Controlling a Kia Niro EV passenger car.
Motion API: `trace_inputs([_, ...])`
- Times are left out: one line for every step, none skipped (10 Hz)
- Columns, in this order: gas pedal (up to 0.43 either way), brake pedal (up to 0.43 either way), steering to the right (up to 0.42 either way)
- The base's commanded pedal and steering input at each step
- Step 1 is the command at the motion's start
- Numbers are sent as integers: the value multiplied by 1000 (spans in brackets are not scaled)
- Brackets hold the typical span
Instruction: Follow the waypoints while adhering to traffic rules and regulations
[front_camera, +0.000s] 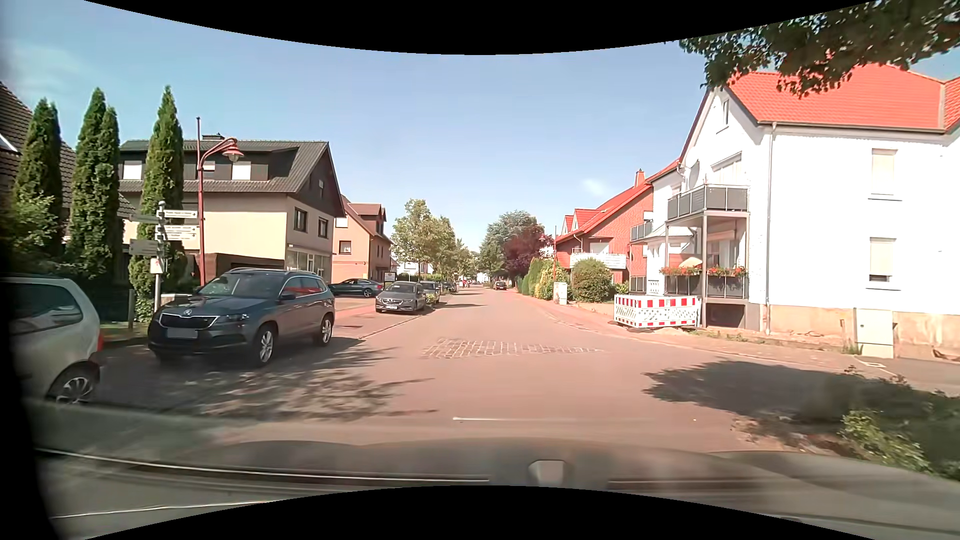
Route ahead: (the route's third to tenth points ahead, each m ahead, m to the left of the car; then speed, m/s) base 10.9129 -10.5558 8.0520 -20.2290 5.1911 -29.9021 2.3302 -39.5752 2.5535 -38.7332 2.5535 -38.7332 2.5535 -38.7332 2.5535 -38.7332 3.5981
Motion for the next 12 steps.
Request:
trace_inputs([20,6,8])
trace_inputs([20,6,7])
trace_inputs([20,6,8])
trace_inputs([8,6,10])
trace_inputs([8,6,13])
trace_inputs([0,6,27])
trace_inputs([0,6,47])
trace_inputs([0,6,70])
trace_inputs([0,6,100])
trace_inputs([0,6,141])
trace_inputs([0,6,187])
trace_inputs([0,6,231])
